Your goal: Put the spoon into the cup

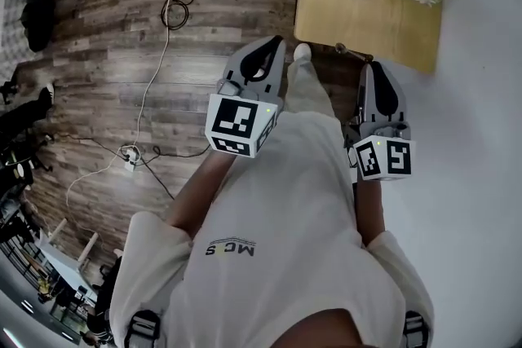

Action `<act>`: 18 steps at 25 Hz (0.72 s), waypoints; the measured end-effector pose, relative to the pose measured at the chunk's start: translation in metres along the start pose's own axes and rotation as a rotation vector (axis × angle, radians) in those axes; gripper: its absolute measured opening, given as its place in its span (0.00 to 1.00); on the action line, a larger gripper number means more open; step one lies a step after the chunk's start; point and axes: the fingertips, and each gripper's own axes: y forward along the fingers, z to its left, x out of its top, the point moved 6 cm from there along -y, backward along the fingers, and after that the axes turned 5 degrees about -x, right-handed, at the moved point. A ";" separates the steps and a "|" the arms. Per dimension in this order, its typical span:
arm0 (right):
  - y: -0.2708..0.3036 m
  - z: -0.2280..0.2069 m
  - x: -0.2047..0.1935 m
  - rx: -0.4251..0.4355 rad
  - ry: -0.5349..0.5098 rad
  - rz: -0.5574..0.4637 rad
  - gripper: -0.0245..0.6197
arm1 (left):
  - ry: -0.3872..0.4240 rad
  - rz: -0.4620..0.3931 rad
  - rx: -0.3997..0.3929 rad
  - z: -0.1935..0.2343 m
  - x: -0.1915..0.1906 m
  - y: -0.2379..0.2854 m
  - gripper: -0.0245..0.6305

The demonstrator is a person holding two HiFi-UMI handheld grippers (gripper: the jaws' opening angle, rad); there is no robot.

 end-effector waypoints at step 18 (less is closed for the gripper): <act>0.128 -0.110 0.039 0.140 -0.017 -0.046 0.12 | 0.041 0.035 0.093 -0.011 0.051 0.137 0.05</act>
